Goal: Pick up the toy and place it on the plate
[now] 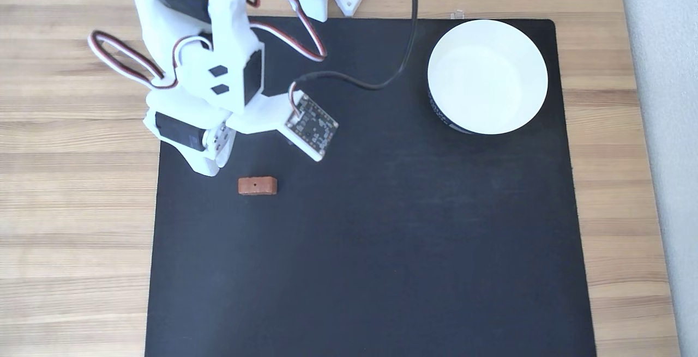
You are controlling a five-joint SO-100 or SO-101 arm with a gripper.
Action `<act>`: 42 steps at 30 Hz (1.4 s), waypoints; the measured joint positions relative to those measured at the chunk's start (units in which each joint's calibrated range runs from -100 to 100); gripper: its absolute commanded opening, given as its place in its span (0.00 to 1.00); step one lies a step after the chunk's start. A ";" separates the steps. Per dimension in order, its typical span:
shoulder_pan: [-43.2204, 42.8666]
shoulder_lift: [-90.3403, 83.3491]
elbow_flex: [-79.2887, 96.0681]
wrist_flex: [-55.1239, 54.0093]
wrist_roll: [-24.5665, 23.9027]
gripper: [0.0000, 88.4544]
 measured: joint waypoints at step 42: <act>-3.00 24.15 -27.49 16.46 0.10 0.06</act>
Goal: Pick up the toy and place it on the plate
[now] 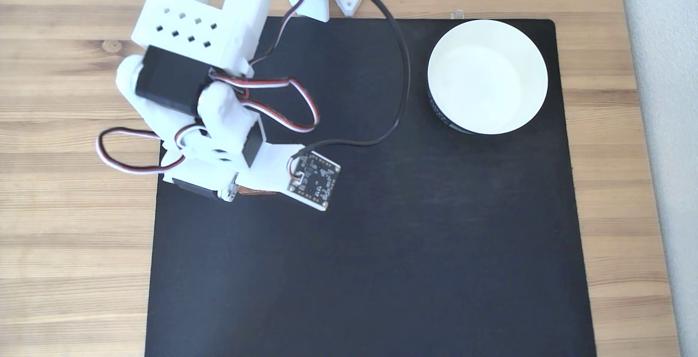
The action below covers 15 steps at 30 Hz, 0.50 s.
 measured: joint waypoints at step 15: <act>-0.92 0.00 0.00 0.34 0.00 0.36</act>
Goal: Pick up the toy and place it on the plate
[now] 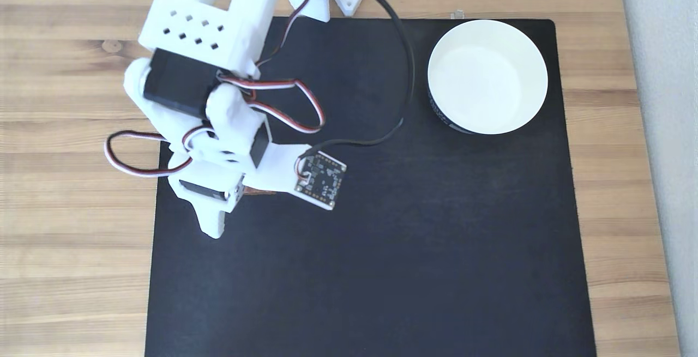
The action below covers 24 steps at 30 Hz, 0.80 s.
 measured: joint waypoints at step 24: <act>-0.83 0.00 -0.57 8.36 5.66 0.40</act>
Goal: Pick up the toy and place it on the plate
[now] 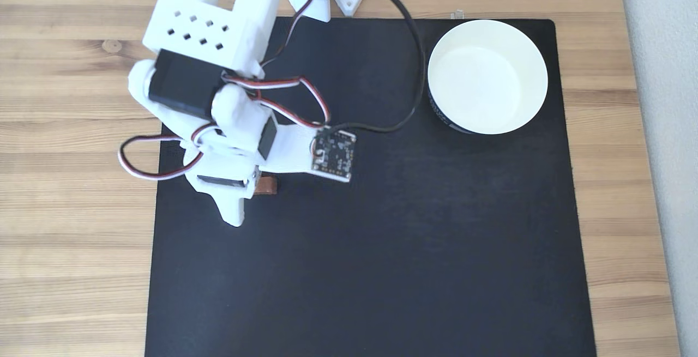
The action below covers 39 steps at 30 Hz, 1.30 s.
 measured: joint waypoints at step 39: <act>2.50 0.00 -0.38 1.35 9.73 0.39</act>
